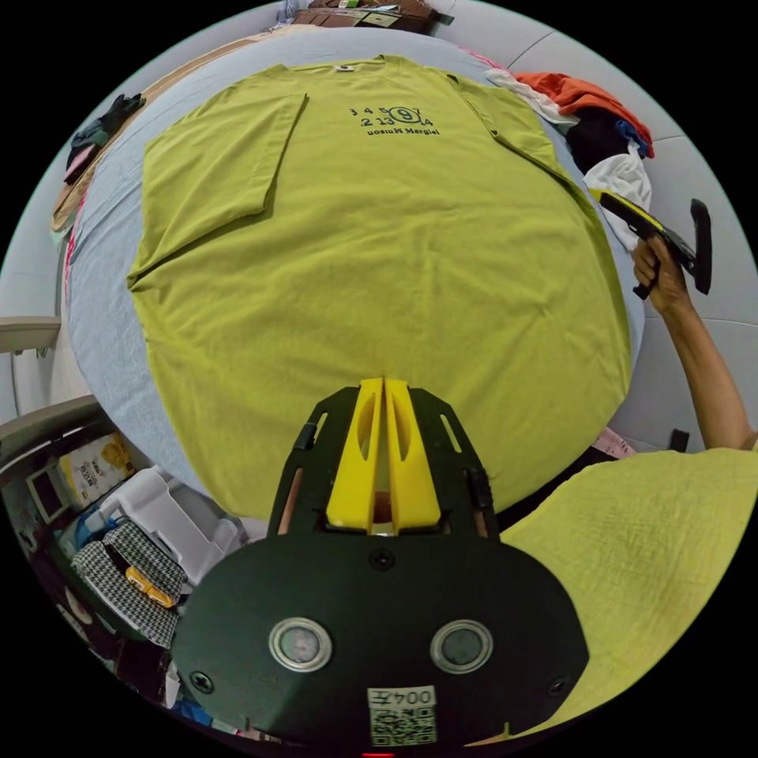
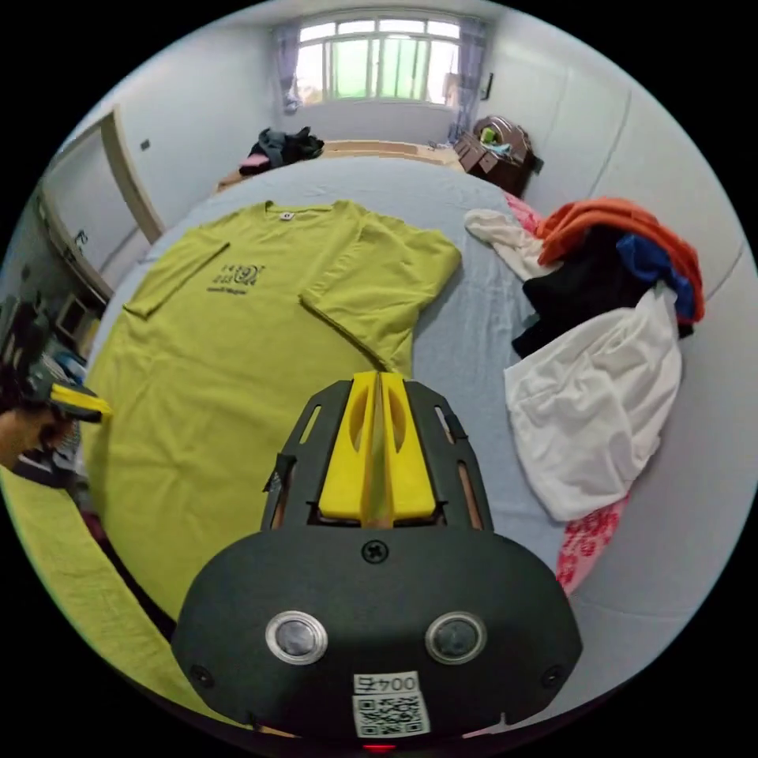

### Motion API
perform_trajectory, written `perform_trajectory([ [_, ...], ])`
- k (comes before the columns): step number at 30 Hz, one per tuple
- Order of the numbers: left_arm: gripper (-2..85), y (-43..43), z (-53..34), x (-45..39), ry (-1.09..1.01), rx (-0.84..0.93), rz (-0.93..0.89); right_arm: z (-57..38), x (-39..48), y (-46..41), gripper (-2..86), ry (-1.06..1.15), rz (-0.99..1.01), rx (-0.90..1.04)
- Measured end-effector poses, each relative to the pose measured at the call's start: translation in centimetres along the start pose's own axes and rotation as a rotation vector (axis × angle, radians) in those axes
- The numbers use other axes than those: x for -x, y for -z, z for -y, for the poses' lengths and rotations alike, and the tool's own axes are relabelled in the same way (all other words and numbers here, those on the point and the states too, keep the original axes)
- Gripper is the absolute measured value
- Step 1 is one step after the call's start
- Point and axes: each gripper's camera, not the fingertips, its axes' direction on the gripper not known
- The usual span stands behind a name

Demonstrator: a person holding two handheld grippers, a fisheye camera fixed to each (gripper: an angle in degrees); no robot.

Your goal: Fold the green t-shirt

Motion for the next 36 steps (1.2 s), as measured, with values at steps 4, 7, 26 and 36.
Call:
perform_trajectory([
  [4,0.2,-0.4,0.1,0.2,0.009,0.001,0.012,1.3,1.3,-2.5,8.1,0.166,-0.112,0.02],
  [7,0.2,-0.8,0.3,0.6,0.021,0.004,0.017,2.2,1.9,-5.0,8.1,0.277,-0.152,0.068],
  [26,0.3,-4.6,-0.4,4.8,0.07,-0.022,0.02,0.4,-10.3,-6.0,10.0,0.076,0.192,0.16],
  [36,1.2,-7.4,-1.8,9.0,0.097,-0.025,-0.021,-3.5,-11.1,-10.6,7.6,0.087,0.135,0.348],
])
